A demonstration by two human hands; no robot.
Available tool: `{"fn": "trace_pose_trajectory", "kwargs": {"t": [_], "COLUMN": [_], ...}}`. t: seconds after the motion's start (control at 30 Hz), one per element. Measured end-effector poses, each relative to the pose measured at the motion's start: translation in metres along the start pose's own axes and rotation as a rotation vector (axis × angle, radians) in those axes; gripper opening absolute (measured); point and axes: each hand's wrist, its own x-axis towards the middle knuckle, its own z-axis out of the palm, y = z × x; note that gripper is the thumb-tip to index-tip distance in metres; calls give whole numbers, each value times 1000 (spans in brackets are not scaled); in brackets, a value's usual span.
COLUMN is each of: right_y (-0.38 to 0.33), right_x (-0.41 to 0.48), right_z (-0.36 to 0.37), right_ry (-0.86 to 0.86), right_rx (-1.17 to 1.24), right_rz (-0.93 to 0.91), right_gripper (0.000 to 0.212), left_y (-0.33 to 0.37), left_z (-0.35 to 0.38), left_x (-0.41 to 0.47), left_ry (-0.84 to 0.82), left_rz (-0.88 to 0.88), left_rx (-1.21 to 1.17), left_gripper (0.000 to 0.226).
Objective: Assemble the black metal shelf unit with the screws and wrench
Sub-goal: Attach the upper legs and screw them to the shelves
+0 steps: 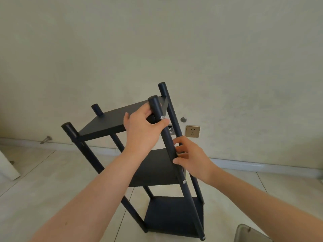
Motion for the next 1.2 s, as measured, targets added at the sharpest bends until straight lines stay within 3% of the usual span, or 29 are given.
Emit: {"fn": "trace_pose_trajectory", "kwargs": {"t": [0.2, 0.3, 0.4, 0.57, 0.73, 1.2], "right_y": [10, 22, 39, 41, 28, 29], "right_x": [-35, -48, -61, -64, -62, -78], "right_z": [-34, -50, -52, -38, -21, -23], "right_ry": [-73, 201, 428, 325, 338, 408], "right_rx": [114, 171, 79, 51, 172, 270], "right_rz": [88, 136, 224, 227, 206, 164], "right_gripper": [14, 12, 27, 53, 31, 30], "left_y": [18, 23, 23, 16, 8, -21], "left_z": [11, 8, 1, -18, -32, -42], "left_x": [-43, -62, -76, -88, -89, -69], "left_ry": [-69, -115, -155, -257, -302, -317], "left_rz": [0, 18, 59, 116, 127, 125], "left_rx": [-45, -56, -59, -122, -173, -287], "left_gripper": [45, 46, 46, 57, 84, 87]}}
